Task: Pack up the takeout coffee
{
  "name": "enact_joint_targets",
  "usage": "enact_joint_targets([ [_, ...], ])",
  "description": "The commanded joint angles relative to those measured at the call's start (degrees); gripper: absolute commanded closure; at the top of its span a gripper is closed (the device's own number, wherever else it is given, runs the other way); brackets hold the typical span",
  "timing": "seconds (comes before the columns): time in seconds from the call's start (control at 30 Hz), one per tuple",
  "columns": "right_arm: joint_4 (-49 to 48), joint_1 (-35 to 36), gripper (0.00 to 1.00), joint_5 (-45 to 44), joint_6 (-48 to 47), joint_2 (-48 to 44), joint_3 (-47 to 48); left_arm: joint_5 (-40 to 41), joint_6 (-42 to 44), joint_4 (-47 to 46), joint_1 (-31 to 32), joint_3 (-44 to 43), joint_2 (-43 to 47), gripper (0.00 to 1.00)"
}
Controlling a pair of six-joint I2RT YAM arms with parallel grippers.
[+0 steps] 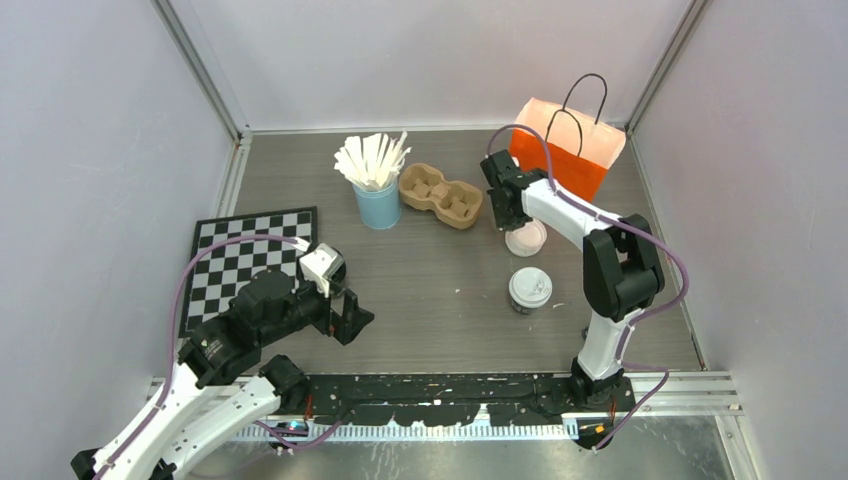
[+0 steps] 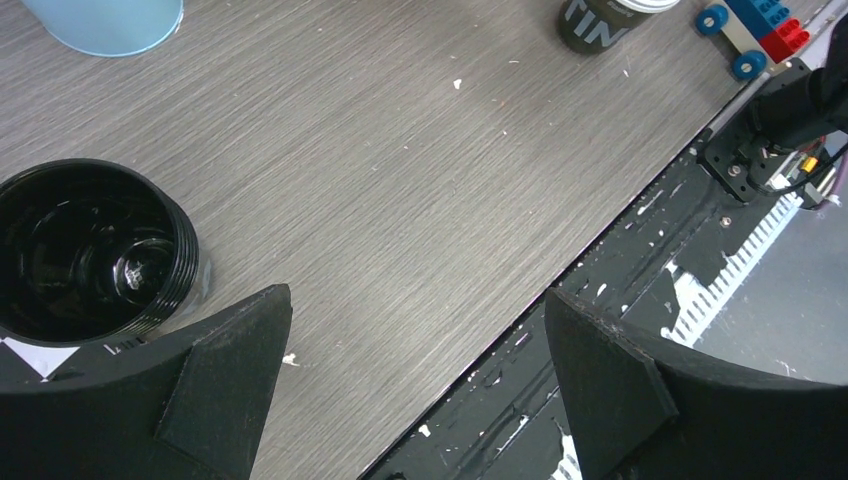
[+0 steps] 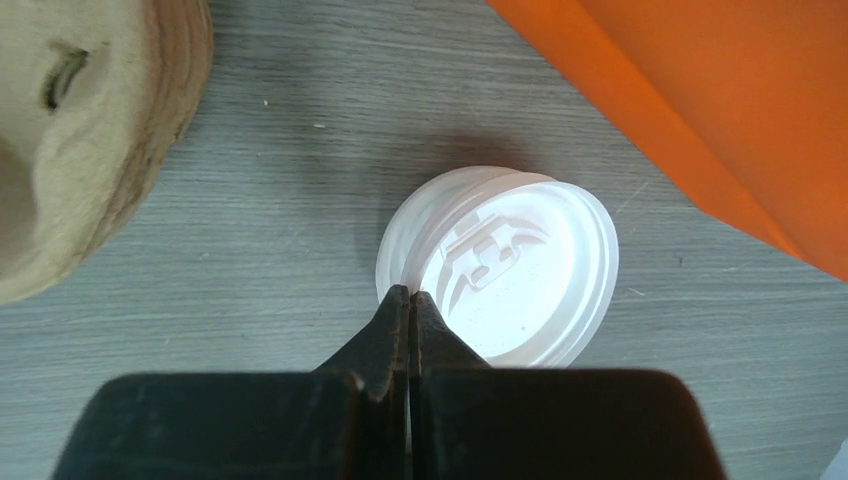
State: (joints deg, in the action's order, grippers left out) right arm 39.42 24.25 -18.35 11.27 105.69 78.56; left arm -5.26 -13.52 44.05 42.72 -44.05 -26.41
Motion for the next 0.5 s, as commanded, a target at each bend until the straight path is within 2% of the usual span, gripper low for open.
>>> enact_joint_targets([
  [0.0,3.9,0.0,1.0,-0.7,2.0,-5.0,4.1,2.9,-0.9,-0.7,-0.1,-0.6,-1.7,0.0],
  [0.17,3.7,0.1,1.0,1.1,1.0,-4.8,4.5,6.6,-1.7,0.6,-0.2,-1.4,-3.1,0.0],
  [0.47,0.9,0.3,0.98,-1.3,-0.3,0.3,3.7,5.5,-1.3,-0.1,-0.1,-0.7,-1.9,0.0],
])
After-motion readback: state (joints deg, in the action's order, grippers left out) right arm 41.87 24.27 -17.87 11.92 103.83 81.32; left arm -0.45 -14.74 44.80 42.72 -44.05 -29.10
